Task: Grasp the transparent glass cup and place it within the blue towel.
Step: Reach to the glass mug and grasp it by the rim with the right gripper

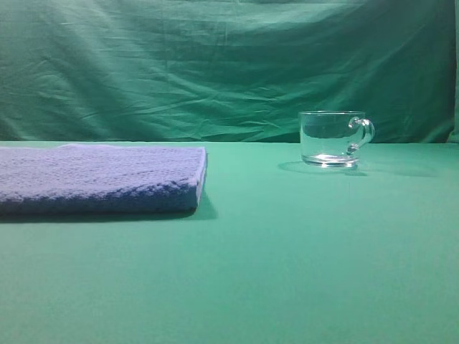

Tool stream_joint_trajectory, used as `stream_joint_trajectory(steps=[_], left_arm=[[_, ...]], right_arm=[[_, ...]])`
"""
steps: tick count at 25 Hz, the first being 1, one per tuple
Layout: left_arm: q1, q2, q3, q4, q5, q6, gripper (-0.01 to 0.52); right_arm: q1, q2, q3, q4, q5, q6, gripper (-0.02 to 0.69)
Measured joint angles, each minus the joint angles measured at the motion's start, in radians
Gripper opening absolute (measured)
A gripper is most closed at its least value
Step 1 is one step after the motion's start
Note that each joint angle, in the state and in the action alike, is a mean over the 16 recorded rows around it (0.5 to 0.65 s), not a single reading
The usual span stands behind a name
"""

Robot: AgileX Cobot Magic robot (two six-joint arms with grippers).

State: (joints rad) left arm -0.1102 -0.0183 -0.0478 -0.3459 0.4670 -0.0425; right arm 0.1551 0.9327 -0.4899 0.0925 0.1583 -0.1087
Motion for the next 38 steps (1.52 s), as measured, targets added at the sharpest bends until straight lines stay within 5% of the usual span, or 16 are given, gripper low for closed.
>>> stream_joint_trajectory(steps=[13,20,29,38], left_arm=[[0.0,0.0,0.0,0.0,0.0,0.0,0.0],[0.0,0.0,0.0,0.0,0.0,0.0,0.0],[0.0,0.0,0.0,0.0,0.0,0.0,0.0],[0.0,0.0,0.0,0.0,0.0,0.0,0.0]], right_arm=[[0.028,0.485,-0.478,-0.002,0.414,-0.114,0.072],[0.064,0.704,-0.734,-0.003,0.592,-0.174,0.28],[0.088,0.893,-0.884,-0.003,0.618,-0.215,0.572],[0.094,1.029,-0.942,-0.002,0.583,-0.221,0.587]])
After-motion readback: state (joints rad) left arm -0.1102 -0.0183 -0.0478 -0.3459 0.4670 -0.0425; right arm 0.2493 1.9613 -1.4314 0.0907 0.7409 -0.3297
